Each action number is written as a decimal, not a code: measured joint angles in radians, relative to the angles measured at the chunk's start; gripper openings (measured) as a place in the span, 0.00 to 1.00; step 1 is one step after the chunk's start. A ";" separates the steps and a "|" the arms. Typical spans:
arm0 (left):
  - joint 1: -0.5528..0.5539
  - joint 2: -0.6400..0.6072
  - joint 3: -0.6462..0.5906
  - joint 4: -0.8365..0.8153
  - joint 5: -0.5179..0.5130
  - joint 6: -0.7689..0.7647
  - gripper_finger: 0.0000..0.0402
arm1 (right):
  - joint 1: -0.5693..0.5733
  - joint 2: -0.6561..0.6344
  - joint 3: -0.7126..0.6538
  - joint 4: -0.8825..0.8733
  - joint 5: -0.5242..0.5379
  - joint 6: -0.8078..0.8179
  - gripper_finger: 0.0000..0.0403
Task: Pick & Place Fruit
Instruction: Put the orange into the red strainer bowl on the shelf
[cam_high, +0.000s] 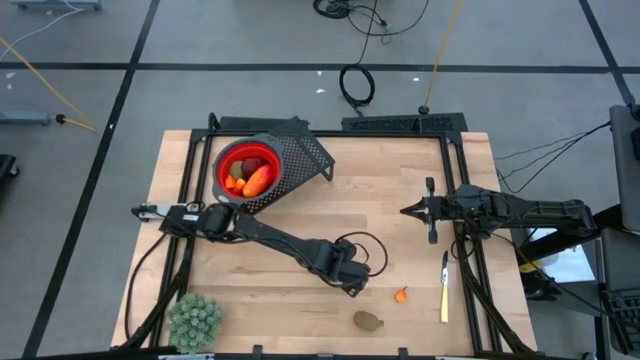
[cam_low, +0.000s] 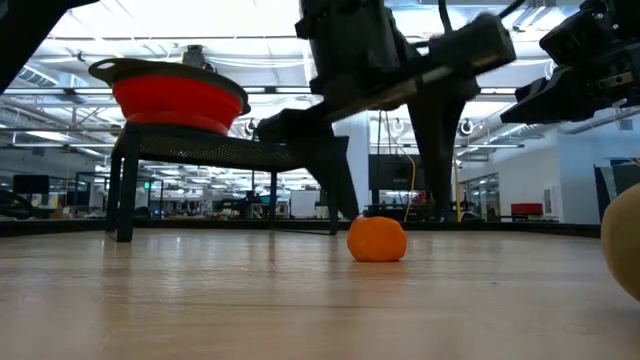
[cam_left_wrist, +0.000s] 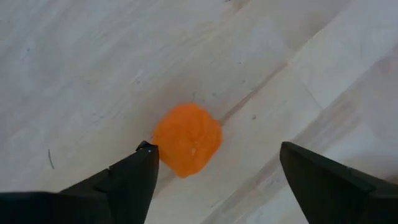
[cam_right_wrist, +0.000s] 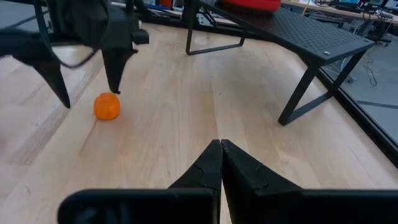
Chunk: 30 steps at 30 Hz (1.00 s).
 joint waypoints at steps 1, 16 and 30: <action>0.001 0.004 0.000 -0.001 0.001 -0.010 0.84 | 0.000 0.000 0.000 0.000 0.000 0.002 0.00; 0.012 0.057 0.000 -0.010 -0.027 -0.052 0.84 | 0.000 0.000 0.000 -0.004 0.000 0.006 0.00; 0.015 0.057 0.000 -0.010 -0.038 -0.063 0.45 | 0.000 0.000 0.000 -0.004 0.000 0.004 0.00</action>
